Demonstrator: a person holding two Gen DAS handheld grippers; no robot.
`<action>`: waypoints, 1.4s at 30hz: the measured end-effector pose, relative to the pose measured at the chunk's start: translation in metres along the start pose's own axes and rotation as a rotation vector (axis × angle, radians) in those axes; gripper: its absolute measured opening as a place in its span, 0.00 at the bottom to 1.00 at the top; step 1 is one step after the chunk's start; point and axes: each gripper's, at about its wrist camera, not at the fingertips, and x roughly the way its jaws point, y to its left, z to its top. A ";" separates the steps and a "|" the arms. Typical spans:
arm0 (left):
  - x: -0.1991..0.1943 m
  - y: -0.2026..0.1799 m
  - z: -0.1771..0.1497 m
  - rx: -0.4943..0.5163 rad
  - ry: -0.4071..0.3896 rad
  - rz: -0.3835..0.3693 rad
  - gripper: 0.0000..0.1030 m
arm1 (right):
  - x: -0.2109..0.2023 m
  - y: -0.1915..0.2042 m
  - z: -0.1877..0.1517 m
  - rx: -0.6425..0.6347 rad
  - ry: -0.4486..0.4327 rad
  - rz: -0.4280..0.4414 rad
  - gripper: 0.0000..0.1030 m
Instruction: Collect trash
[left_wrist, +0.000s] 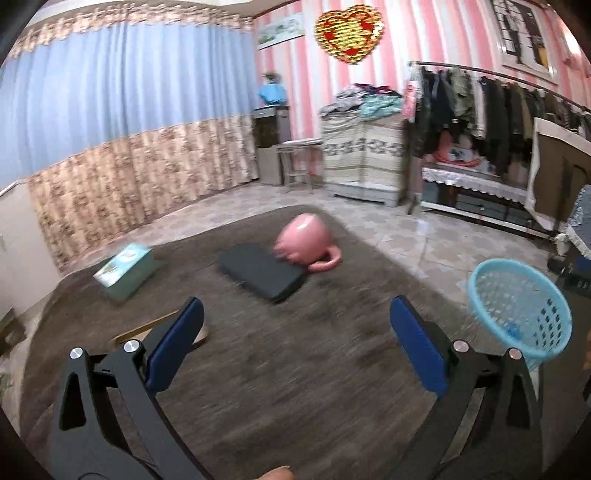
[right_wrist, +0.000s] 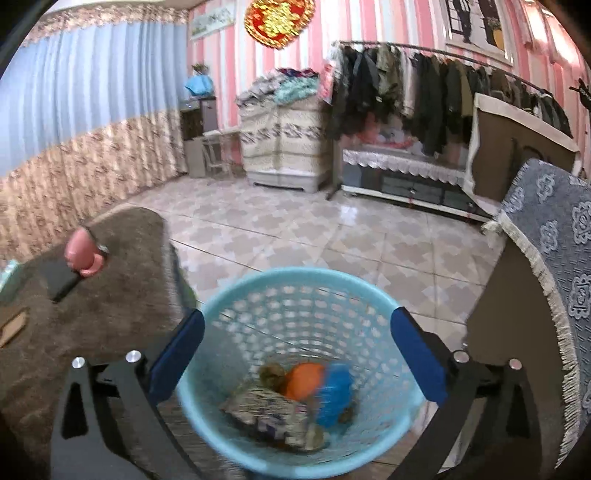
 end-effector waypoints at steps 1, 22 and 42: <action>-0.005 0.011 -0.005 -0.008 0.015 0.009 0.95 | -0.002 0.007 0.003 -0.002 0.002 0.026 0.96; -0.092 0.070 -0.072 -0.141 -0.028 0.050 0.95 | -0.115 0.153 -0.072 -0.199 -0.065 0.273 0.96; -0.086 0.074 -0.083 -0.164 -0.057 0.086 0.95 | -0.122 0.163 -0.078 -0.238 -0.112 0.273 0.96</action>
